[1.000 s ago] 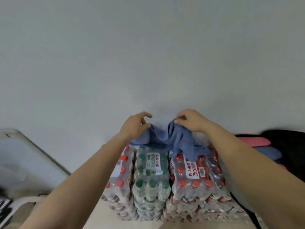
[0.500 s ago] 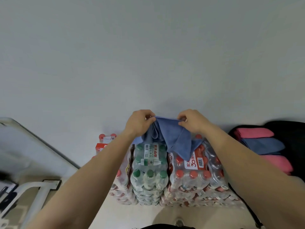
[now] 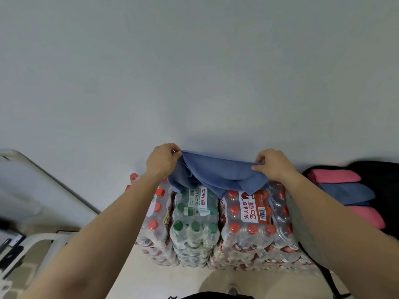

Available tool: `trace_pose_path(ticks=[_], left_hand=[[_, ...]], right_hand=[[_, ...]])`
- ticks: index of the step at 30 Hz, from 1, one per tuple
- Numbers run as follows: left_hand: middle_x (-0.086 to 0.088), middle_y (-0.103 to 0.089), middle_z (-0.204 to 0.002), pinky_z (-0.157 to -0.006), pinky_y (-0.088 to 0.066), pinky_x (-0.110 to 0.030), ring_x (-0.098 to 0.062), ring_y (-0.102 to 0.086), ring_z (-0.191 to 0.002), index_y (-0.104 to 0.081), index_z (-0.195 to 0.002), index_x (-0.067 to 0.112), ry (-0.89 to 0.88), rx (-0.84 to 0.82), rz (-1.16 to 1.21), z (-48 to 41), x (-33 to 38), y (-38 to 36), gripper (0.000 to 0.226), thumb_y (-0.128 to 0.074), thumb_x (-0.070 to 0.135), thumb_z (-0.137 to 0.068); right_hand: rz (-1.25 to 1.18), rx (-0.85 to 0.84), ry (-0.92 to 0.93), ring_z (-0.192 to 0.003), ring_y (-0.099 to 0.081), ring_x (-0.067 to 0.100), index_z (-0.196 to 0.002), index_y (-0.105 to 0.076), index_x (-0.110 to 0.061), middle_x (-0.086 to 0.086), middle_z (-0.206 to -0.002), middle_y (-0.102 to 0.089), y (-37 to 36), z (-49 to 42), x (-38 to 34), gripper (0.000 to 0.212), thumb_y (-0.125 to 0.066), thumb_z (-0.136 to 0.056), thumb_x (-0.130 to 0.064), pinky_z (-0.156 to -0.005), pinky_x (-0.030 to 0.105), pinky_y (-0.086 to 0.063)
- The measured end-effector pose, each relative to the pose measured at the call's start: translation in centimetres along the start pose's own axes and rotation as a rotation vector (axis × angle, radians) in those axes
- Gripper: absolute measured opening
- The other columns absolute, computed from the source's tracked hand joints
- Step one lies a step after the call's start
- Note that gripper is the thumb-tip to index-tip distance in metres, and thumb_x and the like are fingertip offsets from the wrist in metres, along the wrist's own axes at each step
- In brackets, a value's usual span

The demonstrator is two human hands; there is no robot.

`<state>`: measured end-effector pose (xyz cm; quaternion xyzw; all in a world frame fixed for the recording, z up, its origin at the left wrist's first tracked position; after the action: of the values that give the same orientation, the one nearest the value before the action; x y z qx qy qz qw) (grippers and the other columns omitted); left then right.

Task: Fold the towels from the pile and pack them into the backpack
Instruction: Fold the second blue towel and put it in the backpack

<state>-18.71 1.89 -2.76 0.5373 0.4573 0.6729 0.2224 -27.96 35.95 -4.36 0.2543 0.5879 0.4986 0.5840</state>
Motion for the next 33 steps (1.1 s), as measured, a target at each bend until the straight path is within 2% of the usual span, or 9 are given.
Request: trace_pose_path(ticks=[4,10,12,15,19,23,26,29,33], left_hand=[[0.008,-0.065,-0.08,-0.066,-0.051,-0.032,-0.019,-0.062,-0.073,-0.061,-0.098,0.028,0.043,-0.035,0.085,1.0,-0.3,-1.5,0.011,-0.064,0.036,-0.091],[0.005,-0.064,-0.081,-0.061,-0.049,-0.032,-0.019,-0.061,-0.069,-0.055,-0.091,0.022,0.03,-0.087,0.175,3.8,0.0,-4.3,0.012,-0.065,0.027,-0.09],[0.002,-0.066,-0.089,-0.067,-0.052,-0.033,-0.021,-0.063,-0.077,-0.056,-0.091,0.023,0.016,-0.118,0.23,4.7,-0.1,-5.2,0.008,-0.063,0.019,-0.09],[-0.001,-0.067,-0.093,-0.068,-0.053,-0.033,-0.021,-0.064,-0.082,-0.059,-0.094,0.025,0.04,-0.152,0.354,6.2,-0.7,-6.0,0.013,-0.061,0.013,-0.089],[-0.003,-0.07,-0.093,-0.068,-0.058,-0.029,-0.015,-0.069,-0.08,-0.06,-0.104,0.025,0.092,-0.115,0.536,8.0,-1.9,-5.8,0.02,-0.064,0.013,-0.089],[-0.005,-0.072,-0.091,-0.065,-0.053,-0.014,-0.008,-0.068,-0.076,-0.062,-0.109,0.017,0.118,-0.126,0.648,9.4,-2.2,-6.2,0.029,-0.067,0.0,-0.087],[-0.009,-0.072,-0.092,-0.067,-0.054,-0.017,-0.014,-0.068,-0.078,-0.065,-0.111,0.009,0.137,-0.098,0.694,10.3,-2.8,-6.4,0.03,-0.071,0.0,-0.083],[-0.009,-0.071,-0.087,-0.066,-0.054,-0.019,-0.012,-0.068,-0.074,-0.066,-0.107,0.005,0.176,-0.034,0.746,10.9,-3.3,-6.1,0.027,-0.074,0.001,-0.081],[-0.007,-0.074,-0.084,-0.071,-0.059,-0.03,-0.013,-0.069,-0.068,-0.068,-0.105,0.01,0.23,-0.033,0.815,11.3,-3.6,-6.3,0.024,-0.074,0.007,-0.083]], right_hand=[[0.005,0.035,-0.072,-0.078,-0.059,0.021,-0.088,-0.059,-0.018,0.003,-0.088,-0.064,0.3,1.5,-0.1,0.022,-0.074,-0.082,-0.033,-0.063,0.033,-0.047],[-0.302,-0.359,-0.002,-0.05,-0.058,0.02,-0.1,-0.048,-0.014,0.014,-0.073,-0.067,-6.7,4.4,-6.0,0.012,-0.058,-0.095,-0.009,-0.046,0.028,-0.05],[-0.363,-0.416,0.032,-0.053,-0.061,0.021,-0.098,-0.055,-0.015,0.017,-0.076,-0.066,-8.0,5.0,-8.0,0.012,-0.05,-0.098,-0.005,-0.05,0.029,-0.052],[-0.298,-0.473,0.105,-0.064,-0.069,0.02,-0.095,-0.07,-0.019,0.012,-0.086,-0.073,-9.5,5.6,-10.6,0.029,-0.045,-0.096,-0.004,-0.059,0.027,-0.056],[-0.237,-0.531,0.214,-0.063,-0.069,0.008,-0.099,-0.072,-0.023,0.003,-0.073,-0.073,-11.0,5.9,-12.7,0.035,-0.05,-0.088,0.002,-0.063,0.024,-0.053],[-0.312,-0.471,0.297,-0.059,-0.066,0.012,-0.089,-0.071,-0.022,0.006,-0.071,-0.073,-11.0,5.9,-14.3,0.01,-0.071,-0.088,-0.012,-0.059,0.02,-0.049],[-0.289,-0.376,0.339,-0.058,-0.055,0.016,-0.08,-0.072,-0.023,0.013,-0.066,-0.064,-11.0,5.5,-15.1,0.008,-0.074,-0.086,-0.027,-0.058,0.031,-0.042],[-0.162,-0.317,0.416,-0.068,-0.054,0.013,-0.081,-0.072,-0.029,-0.003,-0.072,-0.058,-11.3,5.5,-15.9,0.009,-0.074,-0.084,-0.037,-0.065,0.033,-0.041],[-0.166,-0.297,0.464,-0.079,-0.056,0.012,-0.08,-0.071,-0.031,-0.011,-0.077,-0.055,-11.3,6.0,-16.8,0.008,-0.073,-0.086,-0.035,-0.073,0.034,-0.046]])
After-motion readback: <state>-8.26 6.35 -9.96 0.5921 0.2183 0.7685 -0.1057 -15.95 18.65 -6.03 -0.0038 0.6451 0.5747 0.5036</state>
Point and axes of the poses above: each hand's wrist, its own z-axis away from the middle knuckle, its own y-axis out of the back of the hand, x = y × z, the point moved 10 cm from there along -z, towards the middle knuckle
